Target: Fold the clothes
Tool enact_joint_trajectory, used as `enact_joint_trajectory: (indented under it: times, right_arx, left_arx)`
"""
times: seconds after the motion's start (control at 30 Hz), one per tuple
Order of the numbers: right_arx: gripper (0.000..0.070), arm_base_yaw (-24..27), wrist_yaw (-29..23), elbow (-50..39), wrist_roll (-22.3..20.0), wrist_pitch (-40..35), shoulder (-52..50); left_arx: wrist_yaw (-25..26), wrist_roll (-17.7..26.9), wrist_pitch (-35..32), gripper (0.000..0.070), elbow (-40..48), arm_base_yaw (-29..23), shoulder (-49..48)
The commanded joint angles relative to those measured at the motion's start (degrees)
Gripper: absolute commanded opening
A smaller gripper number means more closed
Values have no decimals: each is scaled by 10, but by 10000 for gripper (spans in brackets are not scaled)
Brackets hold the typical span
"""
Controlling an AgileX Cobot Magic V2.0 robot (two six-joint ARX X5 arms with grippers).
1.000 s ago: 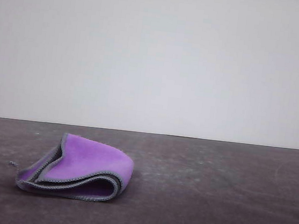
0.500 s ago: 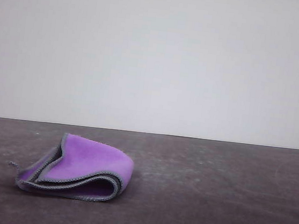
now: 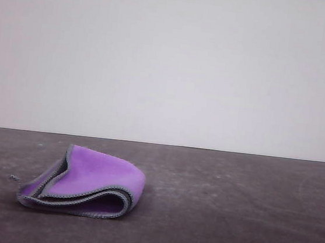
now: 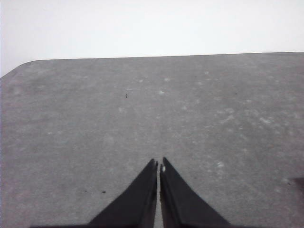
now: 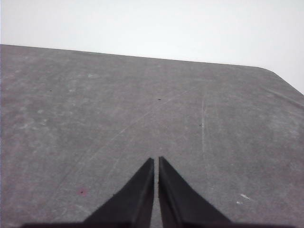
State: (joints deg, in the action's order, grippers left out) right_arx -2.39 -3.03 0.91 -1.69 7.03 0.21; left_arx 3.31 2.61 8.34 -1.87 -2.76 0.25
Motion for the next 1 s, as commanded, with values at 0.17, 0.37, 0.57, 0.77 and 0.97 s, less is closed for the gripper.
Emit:
enact_joint_trajectory:
  times: [0.17, 0.37, 0.57, 0.77, 0.97]
  right_arx:
    - [14, 0, -1, -2, -3, -7, 0]
    - [14, 0, -1, -2, -3, -7, 0]
    - [14, 0, -1, -2, -3, -7, 0]
    - [14, 0, -1, -2, -3, -7, 0]
    - [14, 0, -1, -2, -3, -7, 0]
  left_arx:
    - [1, 8, -6, 0, 11, 0, -1]
    - [1, 8, -6, 0, 11, 0, -1]
    - [1, 8, -6, 0, 11, 0, -1]
    - [1, 8, -6, 0, 11, 0, -1]
    - [1, 8, -6, 0, 11, 0, -1]
